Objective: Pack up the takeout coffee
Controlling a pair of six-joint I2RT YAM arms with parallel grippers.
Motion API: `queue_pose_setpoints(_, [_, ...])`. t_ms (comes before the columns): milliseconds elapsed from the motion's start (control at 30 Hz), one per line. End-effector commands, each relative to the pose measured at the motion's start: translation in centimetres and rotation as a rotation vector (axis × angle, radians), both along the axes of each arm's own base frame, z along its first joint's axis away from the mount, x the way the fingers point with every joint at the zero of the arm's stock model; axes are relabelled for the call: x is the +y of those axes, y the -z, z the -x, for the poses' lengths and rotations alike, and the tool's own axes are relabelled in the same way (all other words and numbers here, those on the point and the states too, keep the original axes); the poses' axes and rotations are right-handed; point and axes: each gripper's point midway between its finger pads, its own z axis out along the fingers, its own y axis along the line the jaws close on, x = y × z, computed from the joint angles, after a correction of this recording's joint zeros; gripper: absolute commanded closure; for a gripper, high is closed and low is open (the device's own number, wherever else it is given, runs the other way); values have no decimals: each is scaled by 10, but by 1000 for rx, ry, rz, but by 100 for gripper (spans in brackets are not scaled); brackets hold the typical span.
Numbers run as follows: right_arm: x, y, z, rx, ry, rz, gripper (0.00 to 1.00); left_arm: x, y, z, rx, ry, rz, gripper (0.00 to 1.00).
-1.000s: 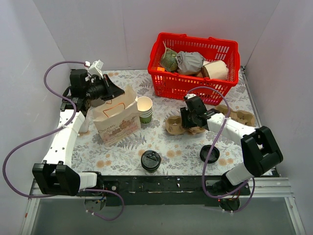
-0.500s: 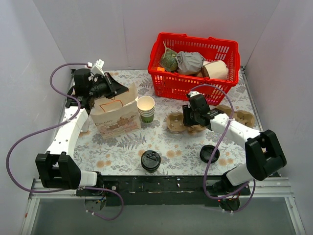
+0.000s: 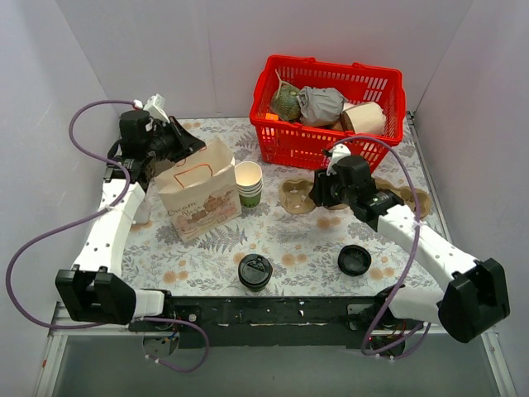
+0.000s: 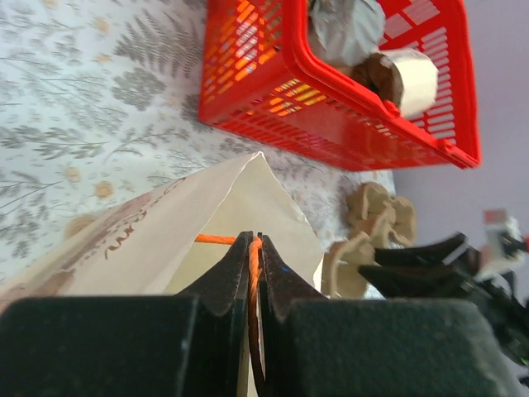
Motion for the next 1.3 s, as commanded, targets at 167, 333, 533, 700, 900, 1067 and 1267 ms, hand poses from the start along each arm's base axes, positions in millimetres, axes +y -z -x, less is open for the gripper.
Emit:
queue_pose_setpoints(167, [47,-113,33,-328,-394,-243,52,65,-22,30,24,-329,-194,100])
queue_pose_setpoints(333, [69,-190,54,-514,-571,-394,54,44,-40,51,-28,-221,-121,100])
queue_pose_setpoints(533, [95,-275,66,-627,-720,-532,57,36,-55,66,-87,-168,-88,100])
queue_pose_setpoints(700, [126,-309,81,-642,-890,-641,58,26,-60,72,-111,-106,-66,100])
queue_pose_setpoints(900, [174,-319,112,-550,-1158,-727,58,21,-60,74,-121,-74,-54,100])
queue_pose_setpoints(1067, [197,-293,135,-408,-1324,-789,59,21,-58,74,-120,-73,-52,100])
queue_pose_setpoints(1267, [215,-270,124,-312,-1336,-812,59,15,-59,79,-123,-31,-42,100])
